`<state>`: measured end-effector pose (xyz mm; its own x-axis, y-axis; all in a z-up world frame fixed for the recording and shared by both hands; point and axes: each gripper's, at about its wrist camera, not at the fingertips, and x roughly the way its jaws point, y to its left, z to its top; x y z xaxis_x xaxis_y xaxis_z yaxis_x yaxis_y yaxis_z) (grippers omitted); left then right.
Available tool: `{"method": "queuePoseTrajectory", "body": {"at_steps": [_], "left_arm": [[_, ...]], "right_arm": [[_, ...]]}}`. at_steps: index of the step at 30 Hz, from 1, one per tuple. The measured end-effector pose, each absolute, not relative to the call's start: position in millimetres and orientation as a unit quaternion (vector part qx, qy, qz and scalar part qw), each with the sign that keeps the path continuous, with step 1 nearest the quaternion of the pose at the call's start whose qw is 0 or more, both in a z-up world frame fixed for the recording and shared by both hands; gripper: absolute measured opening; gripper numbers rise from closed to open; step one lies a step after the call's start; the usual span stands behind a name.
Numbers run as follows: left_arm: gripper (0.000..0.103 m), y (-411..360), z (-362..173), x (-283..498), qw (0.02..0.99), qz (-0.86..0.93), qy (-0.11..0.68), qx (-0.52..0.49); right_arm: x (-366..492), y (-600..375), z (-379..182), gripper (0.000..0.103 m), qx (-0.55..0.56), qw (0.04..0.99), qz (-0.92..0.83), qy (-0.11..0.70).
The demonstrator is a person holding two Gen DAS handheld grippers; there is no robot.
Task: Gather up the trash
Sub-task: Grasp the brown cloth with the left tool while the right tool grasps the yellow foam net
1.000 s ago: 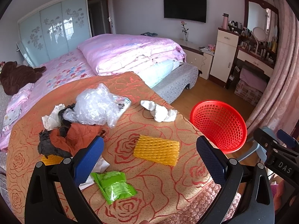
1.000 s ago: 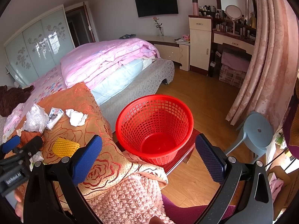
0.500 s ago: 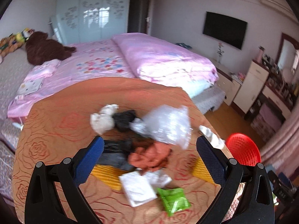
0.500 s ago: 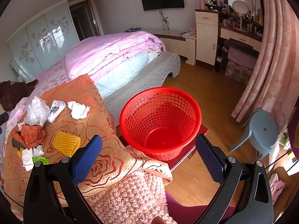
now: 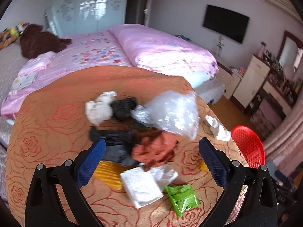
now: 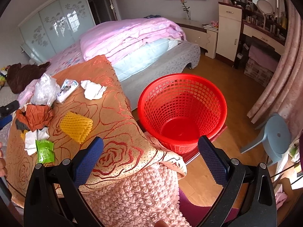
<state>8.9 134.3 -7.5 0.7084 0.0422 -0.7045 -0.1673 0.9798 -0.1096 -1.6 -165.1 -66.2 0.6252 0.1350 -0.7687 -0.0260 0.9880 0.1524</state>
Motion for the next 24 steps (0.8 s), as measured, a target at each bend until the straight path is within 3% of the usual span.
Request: {"method": "queuePoseTrajectory", "body": {"at_steps": [5, 8, 11, 13, 14, 19, 24], "left_arm": [[0.091, 124.9, -23.1, 24.2, 0.916, 0.047, 0.393, -0.061], [0.078, 122.0, -30.7, 30.5, 0.915, 0.049, 0.397, -0.052], [0.060, 119.1, -33.6, 33.6, 0.917, 0.053, 0.394, -0.031], [0.041, 120.5, -36.2, 35.4, 0.916, 0.052, 0.396, -0.031], [0.038, 121.1, -37.9, 35.6, 0.916, 0.051, 0.397, -0.031], [0.026, 121.8, -37.4, 30.9, 0.920, 0.048, 0.387, -0.023], [0.024, 134.2, -26.3, 19.5, 0.926, 0.053, 0.372, -0.043]], "right_arm": [[1.2, -164.0, -68.1, 0.097, 0.056, 0.898, 0.052, 0.434], [5.2, -157.6, -69.9, 0.097, 0.042, 0.896, 0.062, 0.438], [12.0, -146.1, -69.6, 0.097, 0.020, 0.896, 0.081, 0.435], [18.3, -137.3, -69.5, 0.097, 0.003, 0.897, 0.097, 0.431], [21.4, -131.9, -69.6, 0.097, -0.007, 0.898, 0.106, 0.428], [43.6, -102.8, -78.2, 0.097, -0.042, 0.881, 0.180, 0.436], [54.8, -71.7, -82.7, 0.095, -0.075, 0.870, 0.242, 0.423]]}}
